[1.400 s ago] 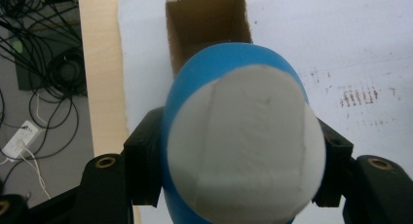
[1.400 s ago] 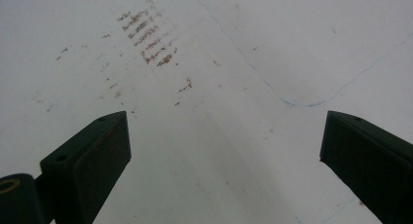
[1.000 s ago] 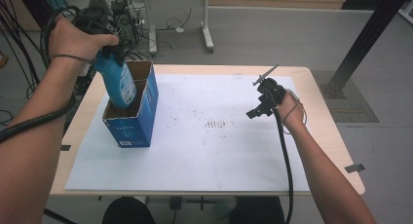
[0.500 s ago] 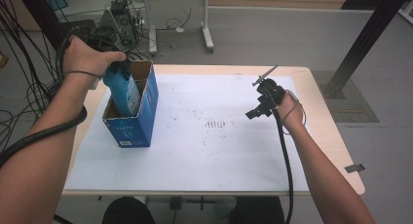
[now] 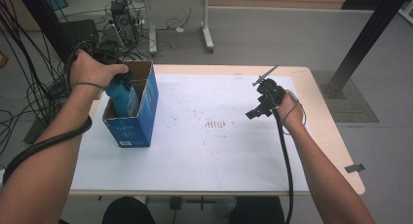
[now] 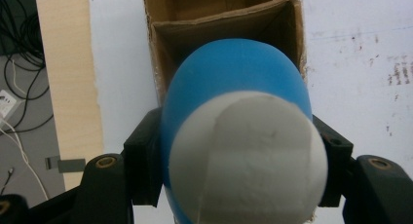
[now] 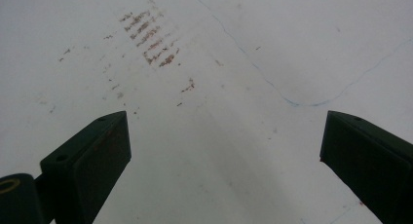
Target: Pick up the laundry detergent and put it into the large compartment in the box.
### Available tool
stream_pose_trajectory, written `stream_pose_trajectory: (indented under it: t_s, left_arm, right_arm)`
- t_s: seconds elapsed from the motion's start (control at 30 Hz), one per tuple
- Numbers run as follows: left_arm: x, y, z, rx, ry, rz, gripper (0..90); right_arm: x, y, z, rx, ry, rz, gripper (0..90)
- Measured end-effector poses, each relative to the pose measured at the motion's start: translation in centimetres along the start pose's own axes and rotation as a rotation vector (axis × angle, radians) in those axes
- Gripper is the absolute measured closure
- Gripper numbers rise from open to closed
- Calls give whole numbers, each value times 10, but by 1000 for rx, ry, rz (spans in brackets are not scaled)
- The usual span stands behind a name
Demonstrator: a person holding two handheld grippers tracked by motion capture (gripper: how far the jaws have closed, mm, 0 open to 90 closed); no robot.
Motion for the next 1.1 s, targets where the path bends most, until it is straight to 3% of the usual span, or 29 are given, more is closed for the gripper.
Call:
stream_pose_trajectory:
  t_s: [0.67,1.1]
  left_arm:
    - [36,-11,-3,12,46,-9,375]
    - [50,-12,-5,8,68,-15,375]
  right_arm:
    - [-2,0,-2,8,-1,2,42]
    - [-2,-2,-5,8,-3,1,42]
Point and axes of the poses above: each handheld gripper's, and its own axes: x roughly forward along the jaws, z roughly out of its top, y roughly to its left, the point moved 9 cm from there along x, roughly forward along the jaws, and after that the axes turned 13 degrees about y, right-handed, at the moved point
